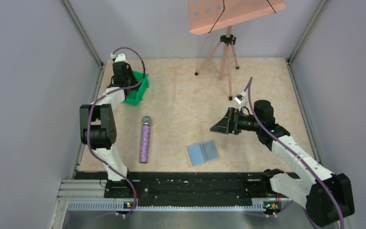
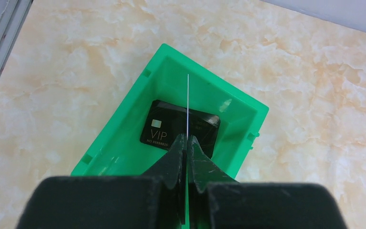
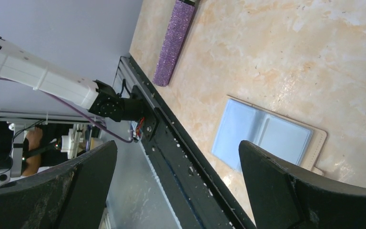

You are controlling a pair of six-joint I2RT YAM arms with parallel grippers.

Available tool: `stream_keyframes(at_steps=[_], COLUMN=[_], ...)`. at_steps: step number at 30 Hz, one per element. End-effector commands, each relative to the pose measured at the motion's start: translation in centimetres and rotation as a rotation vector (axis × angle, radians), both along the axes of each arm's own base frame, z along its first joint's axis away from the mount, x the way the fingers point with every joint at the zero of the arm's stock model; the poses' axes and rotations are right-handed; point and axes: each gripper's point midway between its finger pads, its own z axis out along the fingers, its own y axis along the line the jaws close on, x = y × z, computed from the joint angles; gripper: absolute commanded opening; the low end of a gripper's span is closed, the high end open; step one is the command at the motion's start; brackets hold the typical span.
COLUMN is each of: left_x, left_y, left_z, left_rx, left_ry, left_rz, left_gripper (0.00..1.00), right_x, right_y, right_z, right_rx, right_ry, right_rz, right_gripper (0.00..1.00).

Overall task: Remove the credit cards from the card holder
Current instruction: Place the credit card in the storage box.

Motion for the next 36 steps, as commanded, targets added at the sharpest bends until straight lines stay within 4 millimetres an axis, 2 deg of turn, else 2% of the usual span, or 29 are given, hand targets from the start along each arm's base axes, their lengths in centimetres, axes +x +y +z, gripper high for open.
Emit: stream_keyframes(at_steps=[1,7,14,20,23,30,36], left_x=[1.5,1.6,1.6,1.5,1.6,1.7,1.5], left_y=[0.1,-0.1,0.3,0.1,0.1,0.0,-0.1], left_z=[0.6,-0.8,-1.0,-1.2,-1.4,-1.8,-2.6], left_rx=[-0.023,-0.059,-0.062,-0.085,-0.082,-0.078,-0.084], left_ry=[-0.057,-0.038,-0.028,-0.011,0.015,0.050,0.078], left_rz=[-0.003,0.001,0.021,0.027,0.027,0.013,0.016], left_gripper=[0.00,0.00,0.00,0.10,0.12,0.19,0.25], right_x=[0.8,0.9,0.9,1.1,1.0,0.7,0.9], right_y=[0.1,0.0,0.1,0.2,0.2,-0.2,-0.3], right_z=[2.1,2.1,2.0,2.5,2.6,1.4,1.6], right_rx=[0.016,0.015,0.015,0.024,0.024,-0.005,-0.013], right_ry=[-0.081,-0.083,-0.073,-0.081,-0.078,-0.018,-0.010], right_rz=[0.003,-0.001,0.004,0.003,0.000,-0.030,-0.038], right_gripper=[0.99,0.99,0.99,0.99,0.99,0.99,0.99])
